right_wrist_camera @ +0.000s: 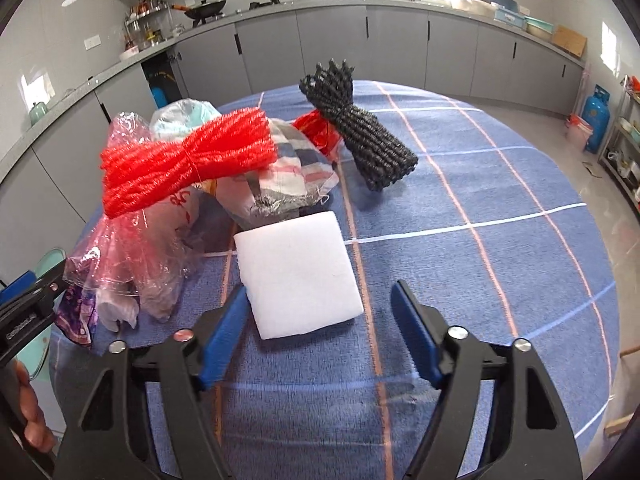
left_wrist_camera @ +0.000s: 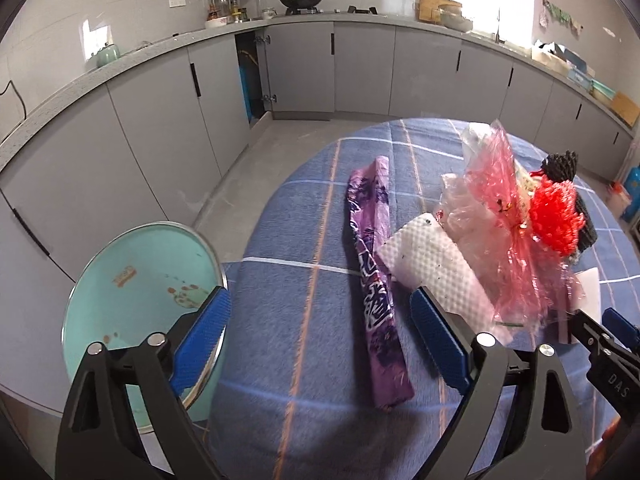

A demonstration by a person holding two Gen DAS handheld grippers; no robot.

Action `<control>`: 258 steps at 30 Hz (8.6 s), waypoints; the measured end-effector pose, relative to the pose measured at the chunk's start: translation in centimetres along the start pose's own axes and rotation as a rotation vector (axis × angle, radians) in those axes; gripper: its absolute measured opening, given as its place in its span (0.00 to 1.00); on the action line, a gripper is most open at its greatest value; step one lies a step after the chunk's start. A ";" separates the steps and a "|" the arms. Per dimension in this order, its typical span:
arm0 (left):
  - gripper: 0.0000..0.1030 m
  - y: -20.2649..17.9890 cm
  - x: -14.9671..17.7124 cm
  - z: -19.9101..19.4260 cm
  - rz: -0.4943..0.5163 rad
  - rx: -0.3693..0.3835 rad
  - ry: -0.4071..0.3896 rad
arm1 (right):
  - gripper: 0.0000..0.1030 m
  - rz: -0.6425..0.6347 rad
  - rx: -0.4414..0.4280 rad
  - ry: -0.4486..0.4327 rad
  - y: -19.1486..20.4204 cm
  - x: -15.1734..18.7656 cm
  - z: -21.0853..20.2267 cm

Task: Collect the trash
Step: 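Grasp the purple wrapper with the left gripper while the right gripper grasps the white sponge, then drop the purple wrapper and white sponge into the teal bucket with both grippers, then grasp the pink plastic bag with the left gripper and lift it, then grasp the red mesh net with the right gripper while the left carries the pink bag over the bucket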

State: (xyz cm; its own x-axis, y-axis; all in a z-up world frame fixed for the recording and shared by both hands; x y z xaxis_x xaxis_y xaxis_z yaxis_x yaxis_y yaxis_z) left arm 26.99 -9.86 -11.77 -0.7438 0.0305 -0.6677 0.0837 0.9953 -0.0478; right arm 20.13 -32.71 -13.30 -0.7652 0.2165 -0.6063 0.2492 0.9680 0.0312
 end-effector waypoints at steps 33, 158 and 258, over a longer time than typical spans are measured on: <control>0.46 0.0 -0.3 2.4 -0.022 0.099 0.062 | 0.51 0.085 -0.091 -0.074 -0.1 1.4 -4.0; 0.93 9.9 2.5 -8.6 -0.093 -0.079 -0.112 | 0.76 -0.093 -0.161 -0.185 9.9 -1.8 -7.1; 0.20 5.0 0.7 -8.1 -0.025 0.104 -0.139 | 0.19 0.117 -0.141 -0.218 3.1 -4.2 -6.8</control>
State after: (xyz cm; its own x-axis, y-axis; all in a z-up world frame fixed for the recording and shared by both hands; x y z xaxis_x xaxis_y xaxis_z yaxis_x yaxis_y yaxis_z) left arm 21.51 -4.10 -6.46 -0.6479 -0.0140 -0.7616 0.1404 0.9805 -0.1375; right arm 20.09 -29.76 -5.30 -0.5868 0.3097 -0.7482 0.2316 0.9496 0.2114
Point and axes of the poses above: each gripper's, at about its wrist camera, not at the fingertips, and z roughly the way its jaws point, y to its left, x to its underside, the point moved 1 cm from there along z, roughly the way its jaws point, and after that the axes turned 7 degrees about -z, right-handed, at the moved point
